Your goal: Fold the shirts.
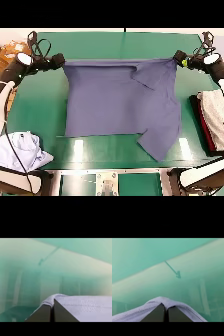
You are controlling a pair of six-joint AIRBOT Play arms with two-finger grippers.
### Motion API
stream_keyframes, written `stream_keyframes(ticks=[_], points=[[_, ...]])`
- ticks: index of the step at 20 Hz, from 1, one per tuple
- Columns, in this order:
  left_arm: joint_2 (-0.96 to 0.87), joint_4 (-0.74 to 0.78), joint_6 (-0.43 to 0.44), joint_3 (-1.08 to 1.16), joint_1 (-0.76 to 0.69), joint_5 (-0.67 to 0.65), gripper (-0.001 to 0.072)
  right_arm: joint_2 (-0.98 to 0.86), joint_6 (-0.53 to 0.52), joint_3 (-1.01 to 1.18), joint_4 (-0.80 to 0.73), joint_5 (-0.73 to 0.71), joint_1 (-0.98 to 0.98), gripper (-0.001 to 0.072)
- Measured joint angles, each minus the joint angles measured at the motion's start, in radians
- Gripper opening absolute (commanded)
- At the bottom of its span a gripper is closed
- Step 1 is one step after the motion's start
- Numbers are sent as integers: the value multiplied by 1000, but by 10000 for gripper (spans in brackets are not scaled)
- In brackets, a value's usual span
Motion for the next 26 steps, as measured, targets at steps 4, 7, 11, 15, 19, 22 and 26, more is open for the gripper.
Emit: stream_keyframes(ticks=[4, 7, 11, 15, 19, 22, 26], points=[[-18, -2, 3, 72, 0, 4, 21, -16, 0, 43, 0, 4, 0, 18], [-22, 24, 4, 91, 0, -42, 21, -22, -1, 53, -25, 49, -3, 16], [-24, 138, -43, 69, 0, -175, 21, -23, 0, 47, -158, 217, -33, 14], [-24, 208, -101, -56, -6, -264, 21, -19, 1, -25, -248, 349, -68, 15], [-24, 231, -119, -164, -21, -245, 22, -18, -3, -129, -279, 381, -72, 15], [-24, 228, -124, -195, -27, -226, 22, -17, -4, -167, -284, 385, -69, 16], [-24, 192, -126, -209, -29, -210, 24, -15, 11, -174, -276, 415, -69, 19]])
